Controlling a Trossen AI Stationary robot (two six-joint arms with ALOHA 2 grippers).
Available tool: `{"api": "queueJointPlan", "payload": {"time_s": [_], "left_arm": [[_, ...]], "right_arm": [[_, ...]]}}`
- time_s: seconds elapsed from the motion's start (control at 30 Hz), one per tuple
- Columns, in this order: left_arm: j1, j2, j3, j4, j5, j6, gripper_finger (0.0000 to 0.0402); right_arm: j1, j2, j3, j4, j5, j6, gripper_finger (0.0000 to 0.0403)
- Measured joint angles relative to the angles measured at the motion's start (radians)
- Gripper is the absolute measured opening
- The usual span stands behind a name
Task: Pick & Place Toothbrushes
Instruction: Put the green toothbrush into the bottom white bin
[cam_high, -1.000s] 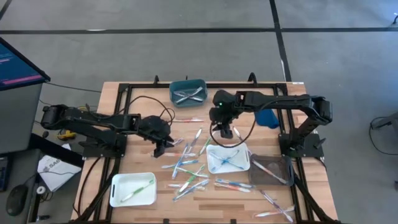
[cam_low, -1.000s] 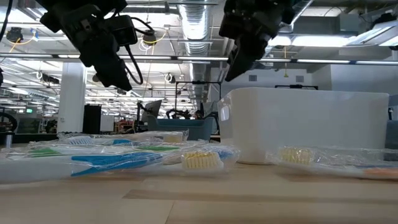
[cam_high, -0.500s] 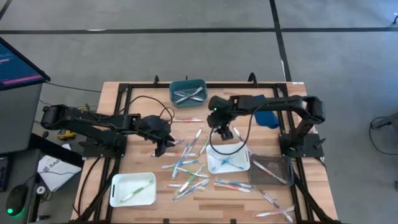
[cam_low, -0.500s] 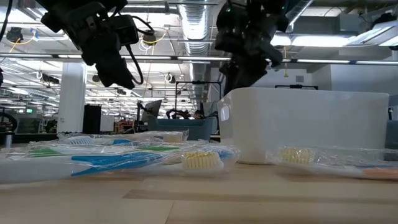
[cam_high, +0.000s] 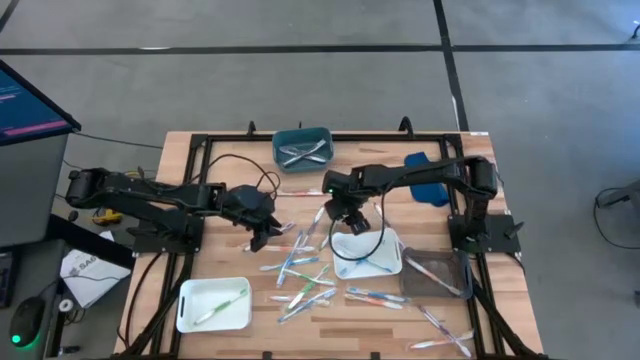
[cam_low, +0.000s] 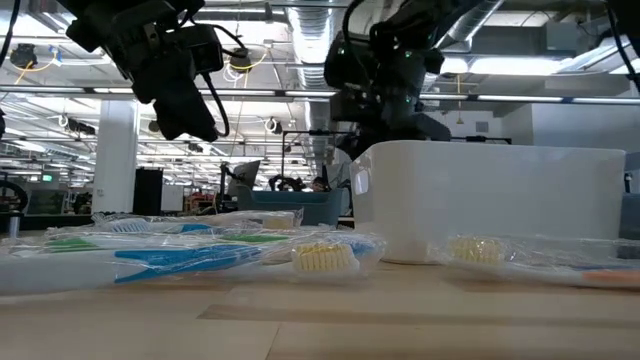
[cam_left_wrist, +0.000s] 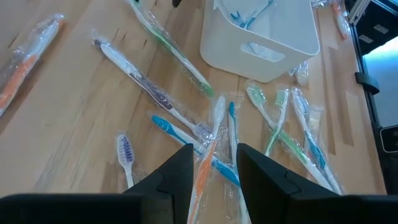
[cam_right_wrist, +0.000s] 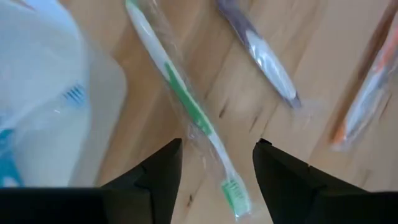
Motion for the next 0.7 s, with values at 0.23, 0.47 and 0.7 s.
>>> {"api": "queueJointPlan", "payload": {"time_s": [0.23,0.47,0.7], "left_arm": [[0.000,0.000,0.000,0.005,0.000,-0.033,0.0117],[-0.001,0.000,0.000,0.019,-0.004,-0.048,0.0117],[-0.001,0.000,0.000,0.028,-0.012,-0.055,0.0117]], "right_arm": [[0.026,0.056,0.021,-0.010,0.002,-0.072,0.0175],[0.018,0.054,0.021,0.012,0.009,-0.091,0.0164],[0.016,0.080,0.019,0.013,0.010,-0.072,0.0153]]}}
